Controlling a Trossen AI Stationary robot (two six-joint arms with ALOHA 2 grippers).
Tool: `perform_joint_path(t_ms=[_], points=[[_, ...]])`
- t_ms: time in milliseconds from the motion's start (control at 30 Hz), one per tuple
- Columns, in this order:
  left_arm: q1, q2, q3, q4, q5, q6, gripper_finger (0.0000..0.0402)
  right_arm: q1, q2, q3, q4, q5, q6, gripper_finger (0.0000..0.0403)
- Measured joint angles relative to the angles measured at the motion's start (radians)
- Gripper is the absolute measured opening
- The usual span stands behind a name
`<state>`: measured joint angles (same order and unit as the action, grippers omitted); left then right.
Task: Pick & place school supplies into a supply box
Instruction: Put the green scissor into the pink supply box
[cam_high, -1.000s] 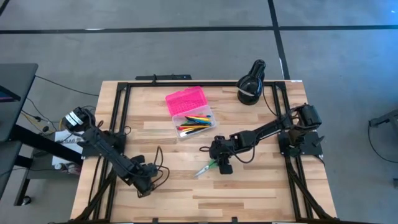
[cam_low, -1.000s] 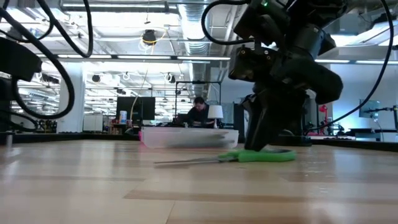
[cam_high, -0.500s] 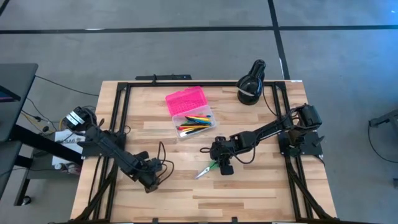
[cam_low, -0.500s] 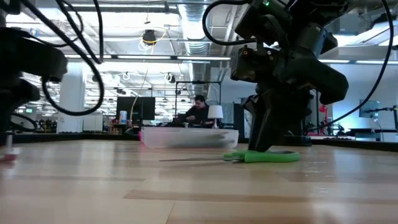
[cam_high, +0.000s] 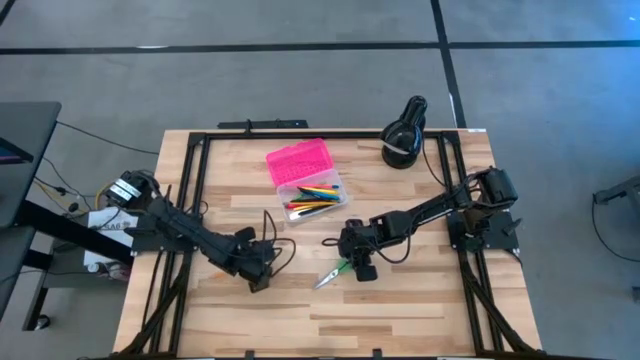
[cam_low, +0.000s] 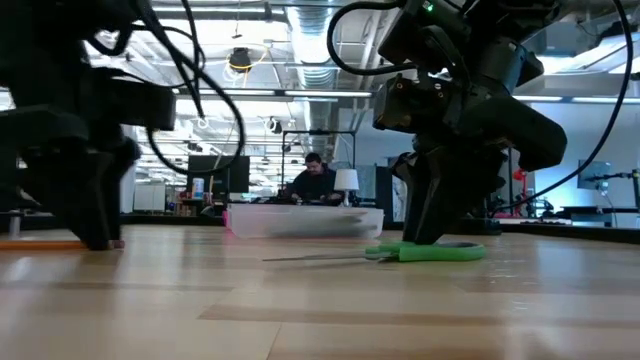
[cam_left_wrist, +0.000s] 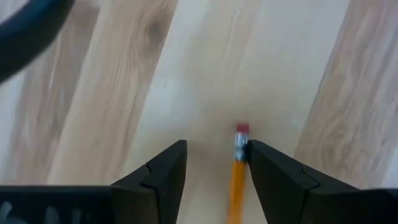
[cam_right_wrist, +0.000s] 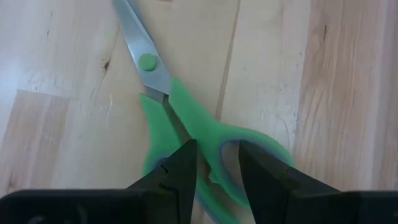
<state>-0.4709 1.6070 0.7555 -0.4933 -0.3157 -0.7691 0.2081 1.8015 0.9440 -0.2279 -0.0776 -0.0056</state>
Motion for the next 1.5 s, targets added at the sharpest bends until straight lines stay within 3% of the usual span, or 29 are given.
perform_joint_path(t_ms=[367, 567, 1200, 1500], points=[[0.019, 0.000, 0.002, 0.021, -0.025, 0.154, 0.0169, 0.001, -0.002, 0.001, -0.085, 0.001, -0.100, 0.0116], [0.022, 0.003, 0.000, 0.015, -0.107, 0.157, 0.0169, 0.001, -0.005, 0.000, -0.084, 0.001, -0.087, 0.0118], [0.019, 0.000, -0.001, 0.024, -0.125, 0.138, 0.0169, -0.008, -0.038, 0.064, -0.216, 0.000, -0.201, 0.0170], [0.018, -0.003, -0.024, 0.036, -0.127, 0.114, 0.0169, 0.029, -0.027, 0.066, -0.227, 0.003, -0.257, 0.0176]])
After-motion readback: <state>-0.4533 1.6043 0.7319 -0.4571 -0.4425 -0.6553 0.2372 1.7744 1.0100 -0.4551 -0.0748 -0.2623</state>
